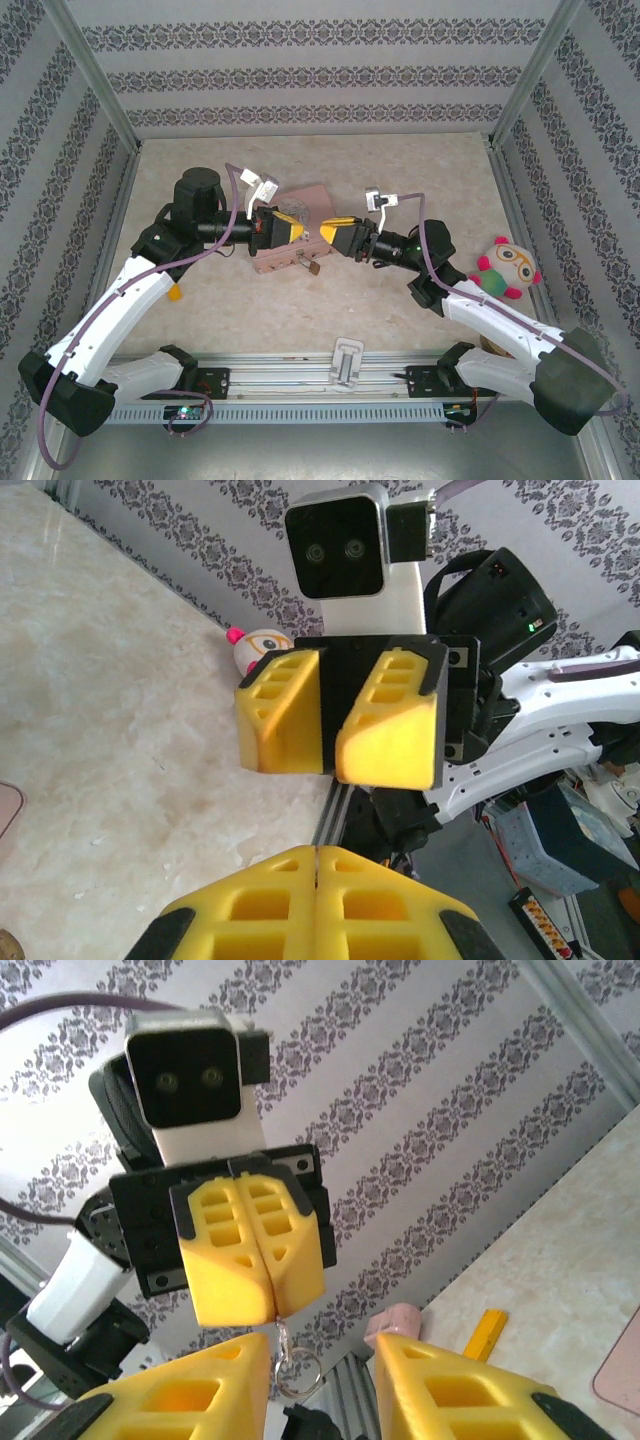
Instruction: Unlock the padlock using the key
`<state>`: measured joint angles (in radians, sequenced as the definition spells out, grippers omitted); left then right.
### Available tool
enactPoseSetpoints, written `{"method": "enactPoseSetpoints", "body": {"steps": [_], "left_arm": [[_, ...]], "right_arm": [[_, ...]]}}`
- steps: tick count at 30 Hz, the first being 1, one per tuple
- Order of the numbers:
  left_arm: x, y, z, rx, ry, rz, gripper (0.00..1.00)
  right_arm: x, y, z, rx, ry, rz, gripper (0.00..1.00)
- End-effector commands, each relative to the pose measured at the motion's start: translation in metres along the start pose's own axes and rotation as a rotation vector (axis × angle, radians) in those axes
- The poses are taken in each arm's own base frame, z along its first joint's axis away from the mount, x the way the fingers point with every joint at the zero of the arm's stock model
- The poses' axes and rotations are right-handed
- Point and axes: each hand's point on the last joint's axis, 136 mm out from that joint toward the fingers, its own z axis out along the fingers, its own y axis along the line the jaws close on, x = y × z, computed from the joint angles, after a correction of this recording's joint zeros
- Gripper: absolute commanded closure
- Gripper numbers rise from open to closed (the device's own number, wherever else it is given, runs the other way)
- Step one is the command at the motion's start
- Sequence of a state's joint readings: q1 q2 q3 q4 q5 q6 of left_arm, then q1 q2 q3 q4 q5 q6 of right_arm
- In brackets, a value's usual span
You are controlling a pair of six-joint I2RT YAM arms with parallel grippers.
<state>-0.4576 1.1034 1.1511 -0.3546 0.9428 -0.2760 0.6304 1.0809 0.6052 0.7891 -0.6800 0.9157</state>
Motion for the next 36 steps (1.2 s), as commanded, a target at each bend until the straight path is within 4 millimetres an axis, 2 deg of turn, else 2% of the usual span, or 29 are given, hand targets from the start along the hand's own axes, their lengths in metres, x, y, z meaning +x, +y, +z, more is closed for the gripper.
{"method": "enactPoseSetpoints", "body": {"steps": [1,10,30,36], "left_arm": [[-0.003,-0.004,-0.003,0.012,0.000,0.022,1.00],[-0.001,-0.003,-0.003,0.009,0.001,0.019,1.00],[0.003,0.003,0.001,0.010,0.009,0.014,1.00],[0.002,0.005,0.004,0.020,0.009,0.001,1.00]], "right_arm": [[0.003,0.010,0.009,-0.042,0.037,-0.038,0.62],[0.011,0.010,0.025,-0.065,0.086,-0.028,0.62],[0.008,0.020,0.015,-0.065,0.063,-0.053,0.65],[0.009,0.019,0.018,-0.068,0.080,-0.045,0.66]]}}
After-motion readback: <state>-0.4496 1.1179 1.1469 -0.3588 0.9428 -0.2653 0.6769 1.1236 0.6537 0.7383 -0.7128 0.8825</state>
